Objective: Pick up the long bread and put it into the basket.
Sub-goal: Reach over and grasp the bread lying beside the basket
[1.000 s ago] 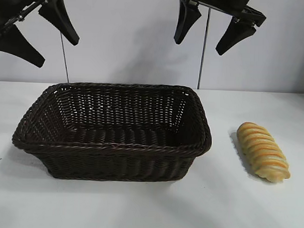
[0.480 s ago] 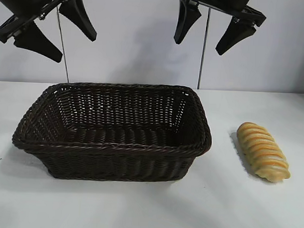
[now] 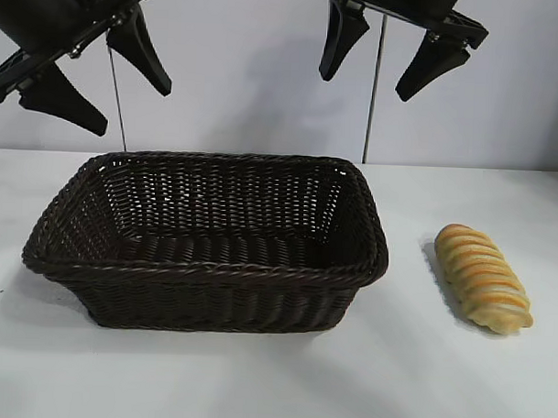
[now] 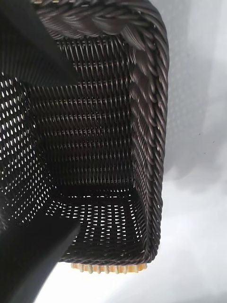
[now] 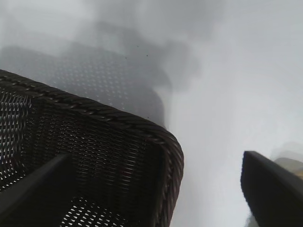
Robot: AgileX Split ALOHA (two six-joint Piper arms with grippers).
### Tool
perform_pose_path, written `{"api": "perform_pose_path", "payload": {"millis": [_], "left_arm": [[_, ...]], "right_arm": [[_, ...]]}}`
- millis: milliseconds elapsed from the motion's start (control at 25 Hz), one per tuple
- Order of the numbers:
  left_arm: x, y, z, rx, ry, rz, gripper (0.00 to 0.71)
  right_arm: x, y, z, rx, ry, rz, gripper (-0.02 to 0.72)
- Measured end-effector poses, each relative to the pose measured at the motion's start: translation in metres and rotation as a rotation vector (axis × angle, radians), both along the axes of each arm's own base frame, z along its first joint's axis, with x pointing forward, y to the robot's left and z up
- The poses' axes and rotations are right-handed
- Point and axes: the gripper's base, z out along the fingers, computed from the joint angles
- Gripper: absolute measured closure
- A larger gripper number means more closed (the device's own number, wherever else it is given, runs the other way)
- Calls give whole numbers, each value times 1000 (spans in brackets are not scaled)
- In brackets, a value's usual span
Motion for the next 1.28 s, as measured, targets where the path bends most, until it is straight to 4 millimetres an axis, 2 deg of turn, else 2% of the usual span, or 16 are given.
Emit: {"api": "perform_pose_path", "payload": {"millis": [360,760,960,1120,1280], "left_arm": [[0,0,0,0,0,1,160],[0,0,0,-1,5,-3,160],[-1,0,0,-1,6,-3,160],[-1,0,0,-1,6,-3,160],[-1,0,0,-1,6,-3,160]], "right_arm": [[-1,-18,-5,-216,7,-1,20],[3,-33,-4,-331,-18,-52,20],[8,-57,-6,-333,-2,-113,20],[6,-79,-25,-325,77,-171,20],[-3,-83,-51,-315,178,-170,20]]}}
